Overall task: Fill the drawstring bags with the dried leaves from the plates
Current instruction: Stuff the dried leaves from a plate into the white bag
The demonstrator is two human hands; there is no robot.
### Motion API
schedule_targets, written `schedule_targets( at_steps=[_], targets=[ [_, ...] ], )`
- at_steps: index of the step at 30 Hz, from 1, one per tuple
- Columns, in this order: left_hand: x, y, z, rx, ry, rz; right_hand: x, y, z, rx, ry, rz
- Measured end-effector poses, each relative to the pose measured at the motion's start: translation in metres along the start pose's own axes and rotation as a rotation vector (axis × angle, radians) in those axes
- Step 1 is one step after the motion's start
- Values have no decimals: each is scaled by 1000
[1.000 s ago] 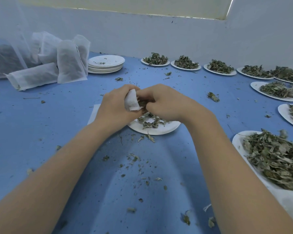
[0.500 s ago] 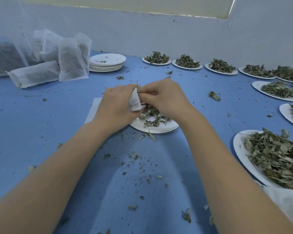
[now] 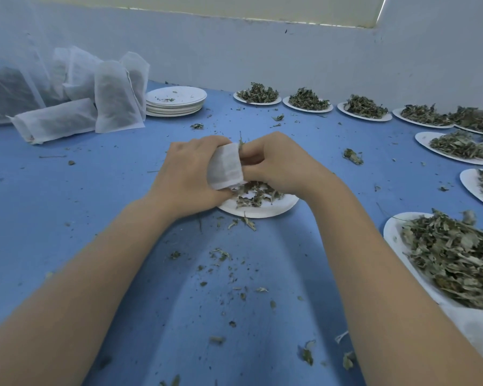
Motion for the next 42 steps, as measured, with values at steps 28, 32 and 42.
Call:
schedule_targets(
  at_steps=[28,32,42],
  targets=[
    [-4,-1,-26,157,-184,2,-6,-13,46,-236,439,95],
    [-3,0,-27,164,-181,6,0,-11,40,-209,449,169],
    [-1,0,-29,202,-173,22,36,0,18,-111,489,288]
  ],
)
Point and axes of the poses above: each hand's wrist, its own y-axis away from the middle knuckle, its own x-axis out of the back of the hand, z = x × y, the point moved 7 cm from there along -y, towards the middle knuckle, and after that the axes turned 9 degrees about -z, right-handed, at the moved point
